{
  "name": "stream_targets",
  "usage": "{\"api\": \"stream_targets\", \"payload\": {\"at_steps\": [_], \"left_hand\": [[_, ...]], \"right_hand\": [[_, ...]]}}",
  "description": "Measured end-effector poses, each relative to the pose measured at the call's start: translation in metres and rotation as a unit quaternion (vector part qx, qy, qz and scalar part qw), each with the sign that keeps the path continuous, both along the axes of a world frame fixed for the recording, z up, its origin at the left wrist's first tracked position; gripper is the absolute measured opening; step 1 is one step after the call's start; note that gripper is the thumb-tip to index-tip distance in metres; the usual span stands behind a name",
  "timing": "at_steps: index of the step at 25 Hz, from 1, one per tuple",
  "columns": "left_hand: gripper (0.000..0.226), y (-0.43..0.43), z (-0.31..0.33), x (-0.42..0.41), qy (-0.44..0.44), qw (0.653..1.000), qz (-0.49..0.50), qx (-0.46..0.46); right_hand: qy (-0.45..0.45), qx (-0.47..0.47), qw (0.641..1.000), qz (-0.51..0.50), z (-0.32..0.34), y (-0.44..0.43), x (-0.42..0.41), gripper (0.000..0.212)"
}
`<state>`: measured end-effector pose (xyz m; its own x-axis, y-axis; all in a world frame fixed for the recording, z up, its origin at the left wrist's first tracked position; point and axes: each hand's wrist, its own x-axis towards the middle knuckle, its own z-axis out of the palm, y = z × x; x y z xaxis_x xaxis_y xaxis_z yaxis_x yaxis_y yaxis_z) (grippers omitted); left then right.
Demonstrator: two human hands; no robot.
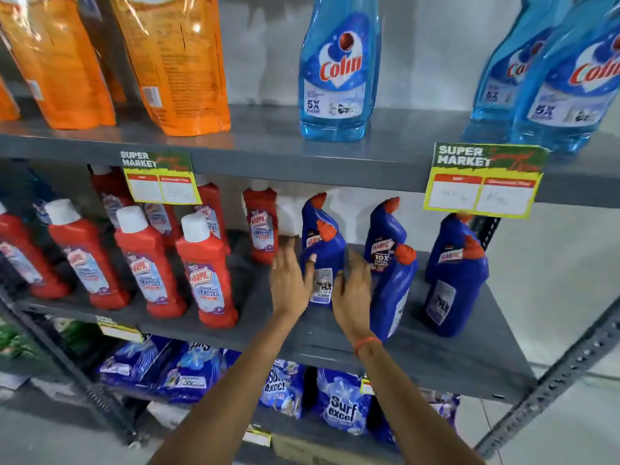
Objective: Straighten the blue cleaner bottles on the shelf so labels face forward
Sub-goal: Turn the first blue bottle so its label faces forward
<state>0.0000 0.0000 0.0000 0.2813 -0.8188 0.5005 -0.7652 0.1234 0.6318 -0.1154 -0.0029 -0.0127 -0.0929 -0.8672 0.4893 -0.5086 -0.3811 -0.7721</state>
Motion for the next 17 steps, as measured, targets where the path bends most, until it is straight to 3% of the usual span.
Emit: {"api": "stream_targets", "payload": {"at_steps": [6,10,17], "left_hand": [[0.046,-0.016,-0.013,0.008,0.140,0.981,-0.102,0.085],[0.045,-0.021,-0.009,0.014,0.167,0.973,-0.118,0.106],[0.054,-0.018,0.007,0.012,0.211,0.964,-0.131,0.099]], "right_hand": [[-0.008,0.241,0.967,0.077,-0.024,-0.017,0.001,0.052],[0.030,0.233,0.967,0.102,-0.021,-0.019,-0.006,0.047],[-0.026,0.168,0.979,0.114,-0.023,-0.015,0.000,0.043]]}}
